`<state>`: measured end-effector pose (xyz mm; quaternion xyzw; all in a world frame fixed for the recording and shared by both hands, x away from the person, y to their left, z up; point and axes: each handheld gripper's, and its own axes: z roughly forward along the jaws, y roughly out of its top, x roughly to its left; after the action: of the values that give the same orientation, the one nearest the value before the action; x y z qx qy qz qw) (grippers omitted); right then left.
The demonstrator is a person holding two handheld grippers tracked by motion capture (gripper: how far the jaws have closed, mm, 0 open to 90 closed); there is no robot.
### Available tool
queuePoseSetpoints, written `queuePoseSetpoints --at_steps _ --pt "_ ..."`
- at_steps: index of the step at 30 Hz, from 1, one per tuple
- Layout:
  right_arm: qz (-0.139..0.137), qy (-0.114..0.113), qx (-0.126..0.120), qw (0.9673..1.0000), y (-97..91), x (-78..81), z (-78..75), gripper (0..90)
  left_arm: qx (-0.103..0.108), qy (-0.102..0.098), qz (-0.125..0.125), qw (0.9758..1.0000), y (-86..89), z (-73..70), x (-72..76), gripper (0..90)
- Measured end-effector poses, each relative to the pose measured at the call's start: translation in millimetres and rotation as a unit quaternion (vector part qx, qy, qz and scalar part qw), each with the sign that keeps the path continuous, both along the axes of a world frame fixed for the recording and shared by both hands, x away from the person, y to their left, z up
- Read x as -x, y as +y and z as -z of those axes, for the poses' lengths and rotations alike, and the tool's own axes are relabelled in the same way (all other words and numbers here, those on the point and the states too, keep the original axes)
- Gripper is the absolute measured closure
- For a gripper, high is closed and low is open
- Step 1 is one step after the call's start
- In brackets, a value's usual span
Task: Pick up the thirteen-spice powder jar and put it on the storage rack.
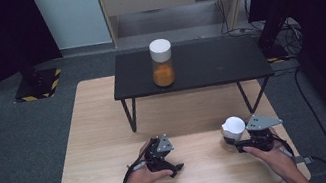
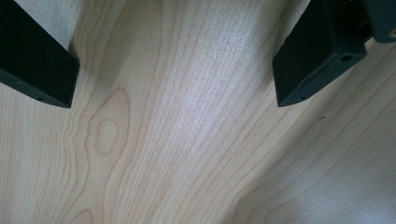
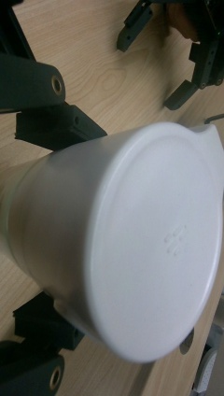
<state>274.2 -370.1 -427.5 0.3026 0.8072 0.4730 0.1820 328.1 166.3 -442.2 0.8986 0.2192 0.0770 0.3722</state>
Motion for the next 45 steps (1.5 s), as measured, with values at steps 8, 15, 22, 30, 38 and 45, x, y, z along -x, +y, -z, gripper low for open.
queuePoseSetpoints --at_steps 8,15,22,30,38,45 --pt "-0.019 0.003 -0.011 0.9998 -9.4 -1.7 -6.9 31.6 0.0 0.0 0.0 1.0 0.0 0.0 0.1 0.0" --pt "-0.037 0.009 -0.01 0.9992 -15.9 -2.8 -15.2 31.6 0.0 0.0 0.0 1.0 0.0 0.0 0.0 0.0" --pt "-0.044 0.014 -0.006 0.9989 -24.9 -6.8 -27.6 31.6 0.0 0.0 0.0 1.0 0.0 0.0 0.0 0.0" --pt "-0.048 0.015 0.0 0.9987 -29.0 -14.7 -45.6 31.6 0.0 0.0 0.0 1.0 0.0 0.0 0.0 0.0" --pt "-0.054 0.022 -0.009 0.9982 -32.4 -23.2 -69.3 31.5 0.0 0.0 0.0 1.0 0.0 0.0 0.0 0.0" --pt "-0.06 0.024 -0.012 0.9978 -36.9 -28.4 -86.1 31.5 0.0 0.0 0.0 1.0 0.0 0.0 0.0 0.0"
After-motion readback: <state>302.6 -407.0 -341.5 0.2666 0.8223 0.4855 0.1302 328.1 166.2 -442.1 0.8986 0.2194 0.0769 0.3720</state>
